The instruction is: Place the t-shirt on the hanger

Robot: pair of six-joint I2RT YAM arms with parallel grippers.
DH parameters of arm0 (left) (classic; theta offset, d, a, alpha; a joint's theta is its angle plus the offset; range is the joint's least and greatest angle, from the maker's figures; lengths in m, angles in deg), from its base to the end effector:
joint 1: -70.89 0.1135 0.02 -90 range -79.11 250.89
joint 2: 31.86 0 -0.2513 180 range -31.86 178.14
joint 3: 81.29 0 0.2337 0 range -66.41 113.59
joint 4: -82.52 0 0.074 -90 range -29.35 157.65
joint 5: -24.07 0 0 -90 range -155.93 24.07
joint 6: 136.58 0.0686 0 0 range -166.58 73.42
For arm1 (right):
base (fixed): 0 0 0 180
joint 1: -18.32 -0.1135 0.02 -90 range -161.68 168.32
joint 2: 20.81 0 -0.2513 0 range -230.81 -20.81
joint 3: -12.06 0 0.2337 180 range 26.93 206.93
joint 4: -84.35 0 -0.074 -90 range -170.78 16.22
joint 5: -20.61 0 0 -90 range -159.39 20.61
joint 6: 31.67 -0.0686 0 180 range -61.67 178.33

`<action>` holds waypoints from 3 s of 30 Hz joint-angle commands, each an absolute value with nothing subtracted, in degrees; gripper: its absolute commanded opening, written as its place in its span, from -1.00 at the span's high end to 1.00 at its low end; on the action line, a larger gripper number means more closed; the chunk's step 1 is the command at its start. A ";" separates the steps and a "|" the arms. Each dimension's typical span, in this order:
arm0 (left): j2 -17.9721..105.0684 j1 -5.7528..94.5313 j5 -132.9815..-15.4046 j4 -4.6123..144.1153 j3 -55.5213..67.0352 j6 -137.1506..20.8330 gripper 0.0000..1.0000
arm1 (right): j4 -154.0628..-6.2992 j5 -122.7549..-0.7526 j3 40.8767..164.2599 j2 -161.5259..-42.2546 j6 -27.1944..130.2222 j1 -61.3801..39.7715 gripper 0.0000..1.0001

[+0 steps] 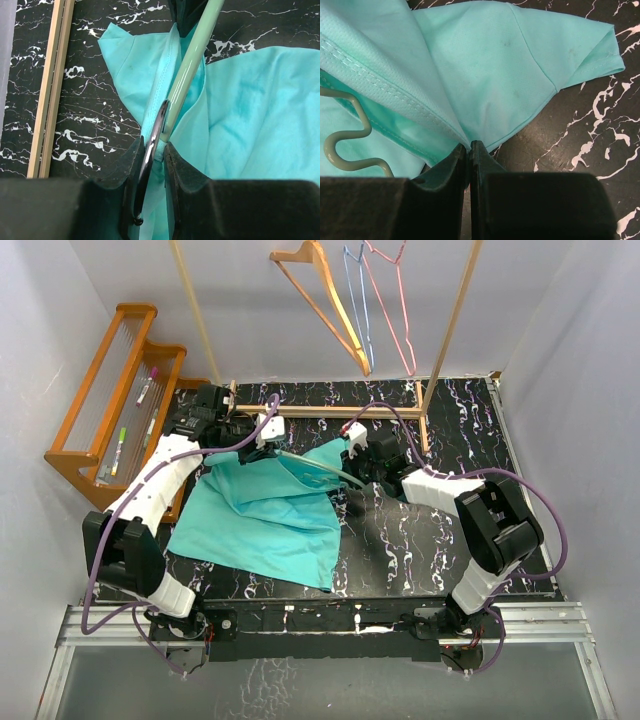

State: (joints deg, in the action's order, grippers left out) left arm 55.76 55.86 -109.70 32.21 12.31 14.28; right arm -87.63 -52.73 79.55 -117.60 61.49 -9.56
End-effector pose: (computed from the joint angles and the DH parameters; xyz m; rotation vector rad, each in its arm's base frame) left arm 0.3068 -0.1315 0.3026 1.5714 1.4376 -0.4327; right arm 0.3131 0.1879 0.1640 -0.7565 2.1169 0.5583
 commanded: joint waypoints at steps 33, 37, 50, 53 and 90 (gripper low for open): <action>60.78 57.70 -108.51 24.86 32.21 -0.24 1.00 | -78.58 -32.78 91.07 -123.04 61.25 -7.67 0.84; 61.12 57.65 -106.54 22.01 33.89 -2.66 1.00 | -78.65 -28.22 92.43 -124.92 60.85 -6.29 0.84; 58.57 57.70 -113.42 16.21 30.58 -6.45 1.00 | -76.03 -16.40 101.76 -131.67 61.62 -4.73 0.84; 56.94 57.70 -113.69 17.52 27.40 -6.18 1.00 | -75.80 -14.22 102.99 -132.93 61.49 -4.63 0.84; 51.44 59.29 -104.49 27.16 25.50 3.75 1.00 | -71.99 -26.24 101.18 -131.44 63.75 -3.90 0.84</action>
State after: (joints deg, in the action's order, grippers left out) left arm 55.52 58.79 -107.21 23.94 26.69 0.10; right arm -71.48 -24.84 101.19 -134.32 62.95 -4.77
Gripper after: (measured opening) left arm 0.020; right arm 0.088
